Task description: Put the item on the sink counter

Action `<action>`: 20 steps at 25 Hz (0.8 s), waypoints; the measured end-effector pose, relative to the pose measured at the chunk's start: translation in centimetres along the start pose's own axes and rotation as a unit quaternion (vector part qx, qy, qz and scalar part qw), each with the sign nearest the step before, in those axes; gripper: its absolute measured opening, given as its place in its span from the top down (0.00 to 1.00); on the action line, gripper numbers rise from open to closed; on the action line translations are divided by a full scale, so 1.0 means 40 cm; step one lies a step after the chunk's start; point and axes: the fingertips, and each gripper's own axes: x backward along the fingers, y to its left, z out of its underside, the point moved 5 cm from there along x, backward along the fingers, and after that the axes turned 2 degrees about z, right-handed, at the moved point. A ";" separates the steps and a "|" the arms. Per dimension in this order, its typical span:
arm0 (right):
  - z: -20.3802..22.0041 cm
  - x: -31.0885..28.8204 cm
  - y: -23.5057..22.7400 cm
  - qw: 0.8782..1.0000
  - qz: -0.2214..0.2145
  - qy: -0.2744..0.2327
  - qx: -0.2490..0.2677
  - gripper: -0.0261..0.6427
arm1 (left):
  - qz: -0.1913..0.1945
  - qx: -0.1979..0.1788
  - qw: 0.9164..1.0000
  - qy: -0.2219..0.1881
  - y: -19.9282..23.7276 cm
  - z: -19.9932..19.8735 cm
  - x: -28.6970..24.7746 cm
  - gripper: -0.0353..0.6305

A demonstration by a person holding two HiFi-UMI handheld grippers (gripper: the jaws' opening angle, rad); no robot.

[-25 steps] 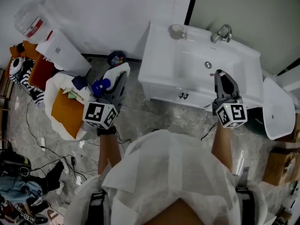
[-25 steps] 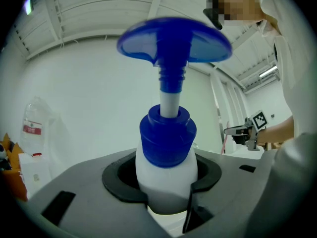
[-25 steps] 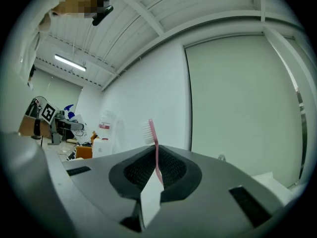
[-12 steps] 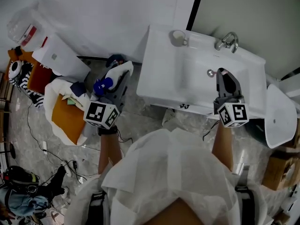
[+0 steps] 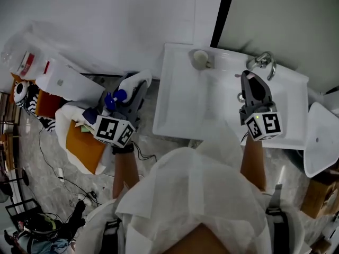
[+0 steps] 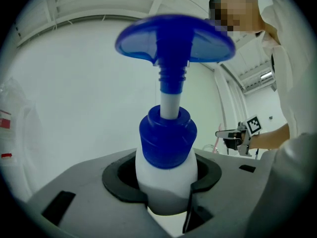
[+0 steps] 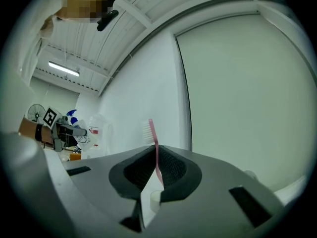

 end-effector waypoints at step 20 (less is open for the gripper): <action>0.056 -0.221 -0.075 0.999 -0.006 0.003 -0.050 0.93 | 0.054 -0.001 0.998 0.019 0.087 0.025 -0.247 0.64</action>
